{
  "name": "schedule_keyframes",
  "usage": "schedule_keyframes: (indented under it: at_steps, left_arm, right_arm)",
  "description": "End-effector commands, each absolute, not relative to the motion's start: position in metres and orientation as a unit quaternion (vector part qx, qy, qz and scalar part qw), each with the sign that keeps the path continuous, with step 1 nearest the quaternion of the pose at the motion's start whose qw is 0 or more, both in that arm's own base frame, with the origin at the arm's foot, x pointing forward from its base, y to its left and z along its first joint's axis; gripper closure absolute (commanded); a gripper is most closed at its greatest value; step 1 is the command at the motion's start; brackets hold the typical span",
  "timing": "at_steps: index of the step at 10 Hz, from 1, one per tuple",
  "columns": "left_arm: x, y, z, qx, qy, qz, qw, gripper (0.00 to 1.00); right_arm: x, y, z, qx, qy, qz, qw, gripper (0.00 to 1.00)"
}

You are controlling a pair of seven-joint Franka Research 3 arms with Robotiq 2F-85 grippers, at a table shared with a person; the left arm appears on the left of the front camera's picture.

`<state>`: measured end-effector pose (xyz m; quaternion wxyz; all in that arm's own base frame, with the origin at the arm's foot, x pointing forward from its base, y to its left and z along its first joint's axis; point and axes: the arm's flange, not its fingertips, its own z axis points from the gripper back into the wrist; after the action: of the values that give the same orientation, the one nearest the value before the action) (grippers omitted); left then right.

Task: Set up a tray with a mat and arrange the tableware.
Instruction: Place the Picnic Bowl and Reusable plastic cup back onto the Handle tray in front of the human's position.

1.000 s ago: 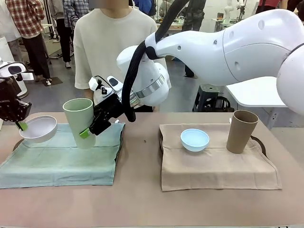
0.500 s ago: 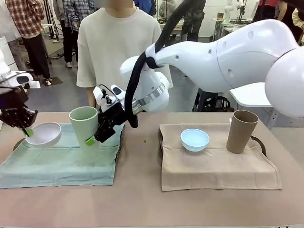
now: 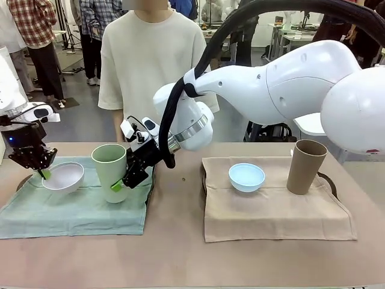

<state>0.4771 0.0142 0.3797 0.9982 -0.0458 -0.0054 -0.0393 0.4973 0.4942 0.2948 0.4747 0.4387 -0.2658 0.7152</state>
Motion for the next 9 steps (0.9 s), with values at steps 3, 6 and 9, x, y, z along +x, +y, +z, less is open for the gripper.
schedule_keyframes:
  at_steps: [3,6,9]
  left_arm:
    - [0.486,-0.001,0.374,-0.029,0.003,-0.039,0.999,0.97]
    - [0.488,-0.004,0.371,-0.031,0.006,-0.039,0.999,0.97]
    - [0.488,-0.005,0.367,-0.025,0.021,-0.039,0.999,0.37]
  right_arm:
    - [0.502,0.499,0.286,0.429,-0.287,0.721,0.462,0.16]
    - [0.504,0.499,0.279,0.435,-0.274,0.715,0.474,0.16]
    - [0.505,0.497,0.280,0.437,-0.260,0.708,0.490,0.00]
